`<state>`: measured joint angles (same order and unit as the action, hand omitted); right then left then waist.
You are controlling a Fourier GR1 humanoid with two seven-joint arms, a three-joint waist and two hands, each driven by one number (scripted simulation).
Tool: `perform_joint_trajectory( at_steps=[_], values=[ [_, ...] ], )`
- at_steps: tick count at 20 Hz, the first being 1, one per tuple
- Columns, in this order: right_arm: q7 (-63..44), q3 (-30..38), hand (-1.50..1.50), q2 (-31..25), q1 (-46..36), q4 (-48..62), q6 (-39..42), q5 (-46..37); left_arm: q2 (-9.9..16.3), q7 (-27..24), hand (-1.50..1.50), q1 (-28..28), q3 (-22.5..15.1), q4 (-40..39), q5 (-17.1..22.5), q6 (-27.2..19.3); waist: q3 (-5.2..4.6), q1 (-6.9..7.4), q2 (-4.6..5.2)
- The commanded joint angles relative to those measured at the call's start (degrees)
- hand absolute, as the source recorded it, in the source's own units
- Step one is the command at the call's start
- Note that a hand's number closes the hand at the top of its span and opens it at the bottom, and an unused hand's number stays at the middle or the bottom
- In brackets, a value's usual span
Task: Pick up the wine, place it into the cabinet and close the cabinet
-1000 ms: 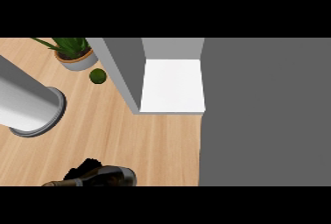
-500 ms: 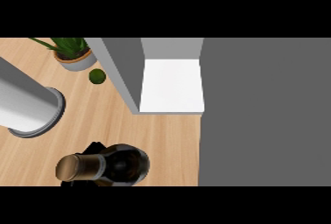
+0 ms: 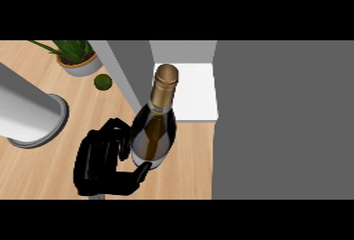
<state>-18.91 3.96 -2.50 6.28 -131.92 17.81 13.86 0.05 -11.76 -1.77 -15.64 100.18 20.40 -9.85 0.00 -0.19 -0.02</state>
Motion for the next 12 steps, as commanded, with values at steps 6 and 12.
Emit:
perform_joint_trajectory(
  at_steps=[6,12],
  values=[
    [0.97,-1.56,-1.5,1.21,3.94,-2.55,0.91,-0.91,-0.05,-5.5,1.5,13.6,-3.45,-13.17,-1.02,-10.08,-0.01,-0.31,0.02],
    [0.14,-1.4,-1.5,1.27,-0.56,0.08,-0.89,-2.4,-0.05,-5.5,1.5,22.62,-5.02,-21.52,-4.11,-14.95,-0.02,-0.31,0.09]
  ],
)
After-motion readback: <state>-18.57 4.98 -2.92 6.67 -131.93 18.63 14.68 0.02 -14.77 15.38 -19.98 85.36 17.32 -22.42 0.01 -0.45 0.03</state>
